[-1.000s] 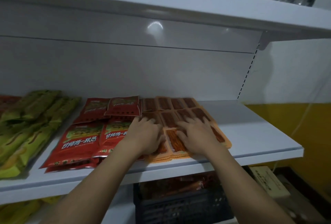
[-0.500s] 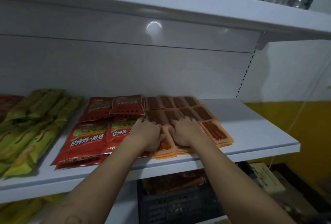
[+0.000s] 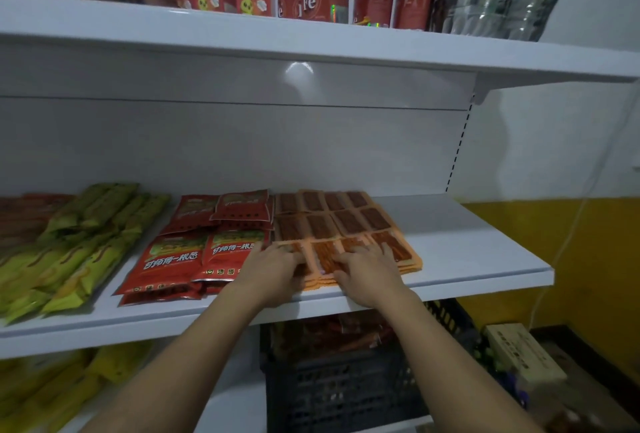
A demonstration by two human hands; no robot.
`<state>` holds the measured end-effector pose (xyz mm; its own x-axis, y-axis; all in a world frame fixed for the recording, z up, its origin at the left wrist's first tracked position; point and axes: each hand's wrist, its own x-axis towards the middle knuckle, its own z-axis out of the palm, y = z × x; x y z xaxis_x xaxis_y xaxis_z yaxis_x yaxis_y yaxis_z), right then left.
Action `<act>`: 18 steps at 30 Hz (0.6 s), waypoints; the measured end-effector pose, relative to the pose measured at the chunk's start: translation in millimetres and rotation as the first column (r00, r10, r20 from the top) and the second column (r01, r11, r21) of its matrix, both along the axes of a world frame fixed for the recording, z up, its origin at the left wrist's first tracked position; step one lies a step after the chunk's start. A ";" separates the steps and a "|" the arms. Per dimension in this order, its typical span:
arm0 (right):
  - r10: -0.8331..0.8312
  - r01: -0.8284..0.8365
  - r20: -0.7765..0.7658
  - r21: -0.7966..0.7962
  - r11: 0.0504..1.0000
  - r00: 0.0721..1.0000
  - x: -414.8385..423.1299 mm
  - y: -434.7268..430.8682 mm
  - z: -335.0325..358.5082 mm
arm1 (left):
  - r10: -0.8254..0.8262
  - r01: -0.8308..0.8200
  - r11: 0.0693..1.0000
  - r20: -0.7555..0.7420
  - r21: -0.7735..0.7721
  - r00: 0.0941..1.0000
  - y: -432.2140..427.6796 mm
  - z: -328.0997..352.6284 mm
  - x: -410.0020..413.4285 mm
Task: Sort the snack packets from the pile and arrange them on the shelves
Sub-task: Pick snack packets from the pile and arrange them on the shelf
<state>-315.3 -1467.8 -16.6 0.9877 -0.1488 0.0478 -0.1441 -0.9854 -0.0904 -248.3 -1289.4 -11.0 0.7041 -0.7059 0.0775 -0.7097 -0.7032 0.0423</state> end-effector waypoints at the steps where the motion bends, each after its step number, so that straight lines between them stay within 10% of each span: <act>1: 0.004 -0.004 0.016 -0.004 1.000 1.000 -2.1 -0.7 -0.4 | 0.002 -0.002 1.000 0.006 -0.007 1.000 0.3 -0.6 -0.2; 18: -0.183 0.179 0.092 0.047 0.983 0.979 -23.0 -45.1 -14.1 | 0.021 -0.016 0.999 0.112 -0.042 0.994 3.6 -14.2 -3.9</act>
